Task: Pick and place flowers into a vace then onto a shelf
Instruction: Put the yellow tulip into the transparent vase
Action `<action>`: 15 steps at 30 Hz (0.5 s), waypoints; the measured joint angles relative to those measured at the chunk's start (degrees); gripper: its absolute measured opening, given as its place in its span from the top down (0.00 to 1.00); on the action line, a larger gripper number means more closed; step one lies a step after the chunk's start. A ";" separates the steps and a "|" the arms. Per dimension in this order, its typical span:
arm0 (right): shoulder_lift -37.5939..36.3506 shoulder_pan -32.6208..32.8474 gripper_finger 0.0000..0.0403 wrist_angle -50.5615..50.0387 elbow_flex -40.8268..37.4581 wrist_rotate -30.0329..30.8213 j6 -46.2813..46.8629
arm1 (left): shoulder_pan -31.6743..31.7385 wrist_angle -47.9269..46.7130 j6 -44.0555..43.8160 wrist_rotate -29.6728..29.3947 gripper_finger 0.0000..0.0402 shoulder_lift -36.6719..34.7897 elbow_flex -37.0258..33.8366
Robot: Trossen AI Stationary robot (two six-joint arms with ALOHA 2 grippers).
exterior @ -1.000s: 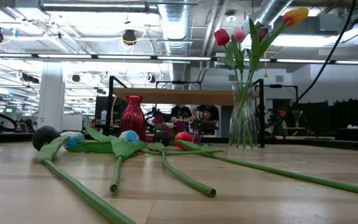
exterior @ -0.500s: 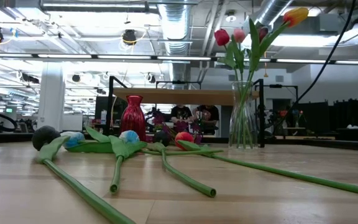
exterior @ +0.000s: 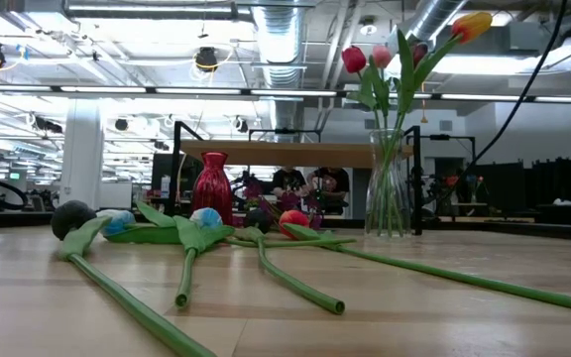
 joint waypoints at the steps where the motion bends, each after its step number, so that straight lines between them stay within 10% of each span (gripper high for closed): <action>1: 0.00 -0.15 0.68 -0.09 0.00 -0.02 0.00 | 0.00 -0.04 0.00 0.00 1.00 0.00 0.00; 15: 0.02 -1.49 0.69 -1.72 -0.02 -0.15 2.01 | -0.02 0.53 0.66 -1.81 1.00 0.00 0.00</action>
